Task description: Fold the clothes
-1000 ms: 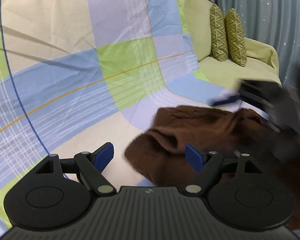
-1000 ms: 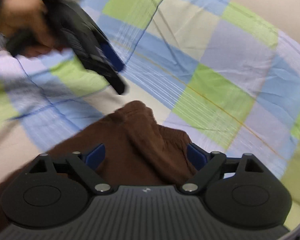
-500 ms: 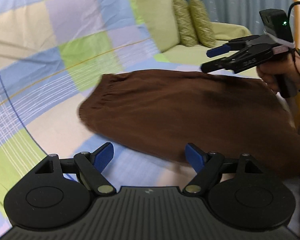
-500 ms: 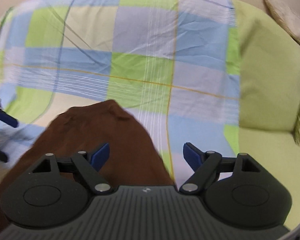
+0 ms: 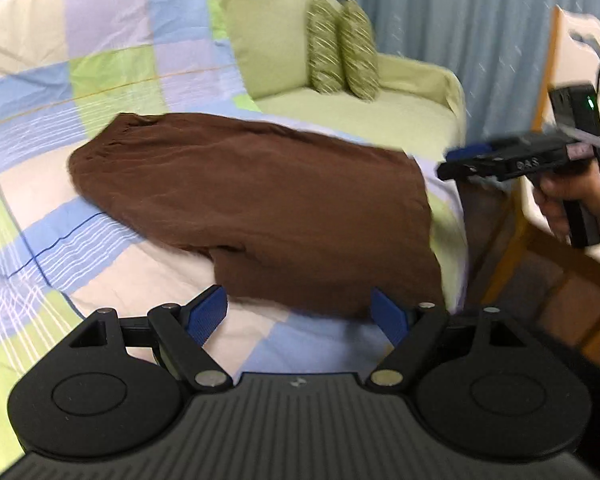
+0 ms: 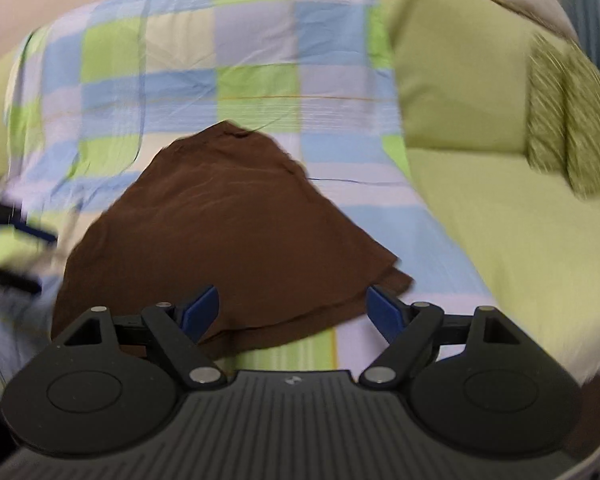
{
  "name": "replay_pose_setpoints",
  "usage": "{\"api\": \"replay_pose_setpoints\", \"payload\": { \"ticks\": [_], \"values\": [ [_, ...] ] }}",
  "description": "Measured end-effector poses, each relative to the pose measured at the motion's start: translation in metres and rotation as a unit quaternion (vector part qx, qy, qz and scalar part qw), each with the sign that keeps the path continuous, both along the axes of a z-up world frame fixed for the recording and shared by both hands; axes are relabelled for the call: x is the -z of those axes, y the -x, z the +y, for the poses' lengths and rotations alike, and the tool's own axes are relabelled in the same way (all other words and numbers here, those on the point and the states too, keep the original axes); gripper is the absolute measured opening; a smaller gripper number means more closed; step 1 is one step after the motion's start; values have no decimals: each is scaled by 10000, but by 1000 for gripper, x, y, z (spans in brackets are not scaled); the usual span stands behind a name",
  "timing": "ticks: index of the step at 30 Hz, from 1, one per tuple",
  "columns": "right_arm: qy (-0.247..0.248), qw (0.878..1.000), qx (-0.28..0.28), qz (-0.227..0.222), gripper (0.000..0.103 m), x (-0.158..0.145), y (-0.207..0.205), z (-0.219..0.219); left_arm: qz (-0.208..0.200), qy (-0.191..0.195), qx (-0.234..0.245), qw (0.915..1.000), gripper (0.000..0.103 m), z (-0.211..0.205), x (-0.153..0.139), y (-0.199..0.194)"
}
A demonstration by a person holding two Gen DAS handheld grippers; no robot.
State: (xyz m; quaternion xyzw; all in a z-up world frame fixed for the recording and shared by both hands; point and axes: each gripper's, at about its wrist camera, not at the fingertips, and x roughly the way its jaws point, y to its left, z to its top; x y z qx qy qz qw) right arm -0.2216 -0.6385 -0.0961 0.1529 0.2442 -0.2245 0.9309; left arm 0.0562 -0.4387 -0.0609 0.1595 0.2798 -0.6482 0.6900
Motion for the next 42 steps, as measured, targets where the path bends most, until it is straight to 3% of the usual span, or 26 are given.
{"api": "replay_pose_setpoints", "payload": {
  "ticks": [2,4,6,9,11,13,15,17,19,20,23,28,34,37,42],
  "values": [
    [-153,9998,-57,-83,78,0,-1,-17,20,-59,-209,9998,80,-9,6,-15],
    [-311,9994,-85,-102,70,3,-5,-36,197,-151,-361,9990,80,-18,13,-29],
    [-519,9986,-14,-37,64,12,-12,-57,709,-90,-423,9965,80,-22,21,-42],
    [-944,9951,271,-85,63,28,-14,-85,1422,33,-394,9890,80,-25,30,-55],
    [-1364,9895,350,-334,61,35,-9,-97,1632,0,-322,9861,78,-29,37,-57],
    [-1784,9818,324,-570,53,46,-7,-105,1842,58,-240,9826,78,-31,40,-59],
    [-2096,9750,277,-681,25,54,-10,-110,2281,49,-124,9736,78,-36,42,-63],
    [-2405,9672,231,-790,15,62,-13,-115,2434,17,-76,9699,76,-40,43,-68],
    [-2711,9582,184,-899,8,70,-15,-120,2629,83,-180,9646,51,-38,48,-73],
    [-2775,9559,196,-941,7,71,-16,-120,2875,134,-260,9573,27,-36,53,-79],
    [-2867,9525,236,-1003,6,72,-18,-119,3307,384,-427,9420,17,-25,62,-87],
    [-2756,9558,318,-973,6,62,-13,-113,3087,499,-606,9479,9,-16,53,-79],
    [-2775,9547,175,-1065,5,33,1,-80,2724,544,-988,9556,7,33,7,-61],
    [-2900,9500,76,-1159,5,22,11,-57,2630,260,-1011,9591,7,55,-5,-60],
    [-3445,9325,266,-1049,5,46,27,-28,2496,-328,-990,9627,14,43,17,-68]
  ]
}}
